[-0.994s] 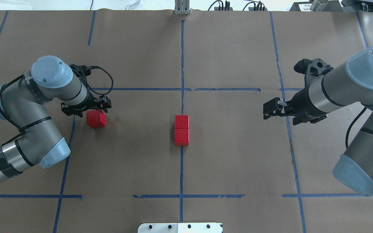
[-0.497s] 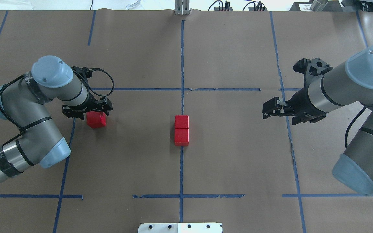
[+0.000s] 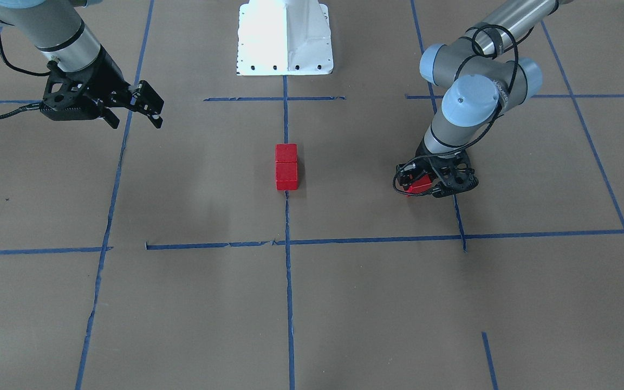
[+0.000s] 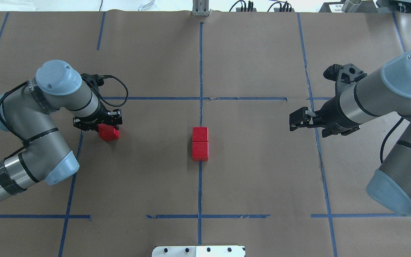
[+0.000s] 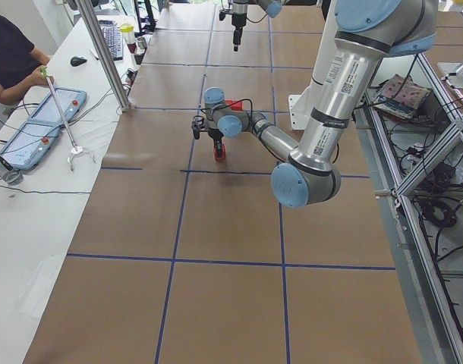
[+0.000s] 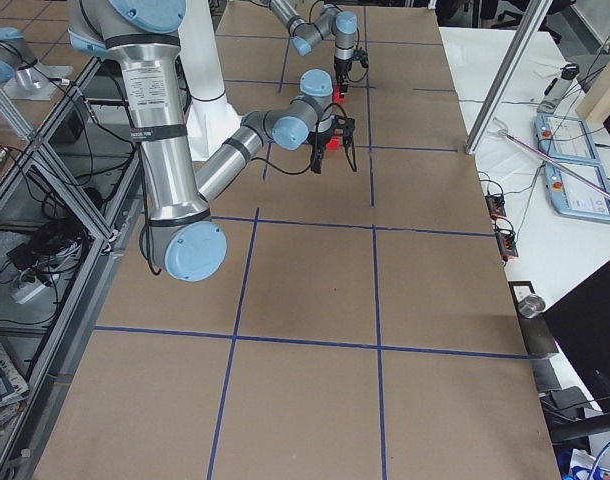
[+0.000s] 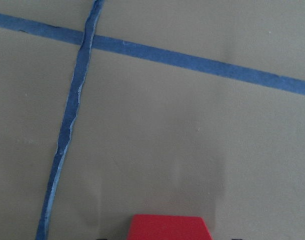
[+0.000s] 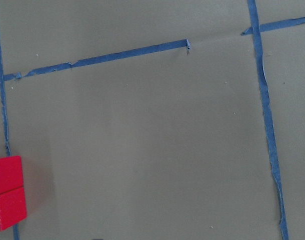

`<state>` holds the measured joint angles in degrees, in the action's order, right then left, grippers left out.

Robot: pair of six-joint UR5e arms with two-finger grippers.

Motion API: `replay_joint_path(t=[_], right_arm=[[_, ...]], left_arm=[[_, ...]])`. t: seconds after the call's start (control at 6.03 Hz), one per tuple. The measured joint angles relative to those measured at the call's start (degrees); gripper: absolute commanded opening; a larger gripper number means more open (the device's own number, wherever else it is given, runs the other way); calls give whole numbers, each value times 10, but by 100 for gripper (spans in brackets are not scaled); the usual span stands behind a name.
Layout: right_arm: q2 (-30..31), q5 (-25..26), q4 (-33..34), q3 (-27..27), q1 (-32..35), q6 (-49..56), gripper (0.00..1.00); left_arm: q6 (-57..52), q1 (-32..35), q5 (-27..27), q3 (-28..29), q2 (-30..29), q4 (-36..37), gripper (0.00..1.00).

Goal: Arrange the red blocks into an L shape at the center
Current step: 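Carry the cube with the left gripper beside the farther stacked cube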

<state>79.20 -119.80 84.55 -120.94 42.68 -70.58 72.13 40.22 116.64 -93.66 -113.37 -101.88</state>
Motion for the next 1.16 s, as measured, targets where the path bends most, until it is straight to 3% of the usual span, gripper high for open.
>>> replay_joint_path(t=[0.33, 0.66, 1.16], right_arm=[[-1, 0, 0, 0, 0, 0, 100], [1, -1, 0, -4, 1, -1, 100], [5, -2, 0, -5, 3, -1, 100]], left_arm=[[44, 0, -3, -13, -28, 14, 0], [179, -1, -8, -23, -79, 74, 0], [503, -36, -28, -42, -137, 132, 5]])
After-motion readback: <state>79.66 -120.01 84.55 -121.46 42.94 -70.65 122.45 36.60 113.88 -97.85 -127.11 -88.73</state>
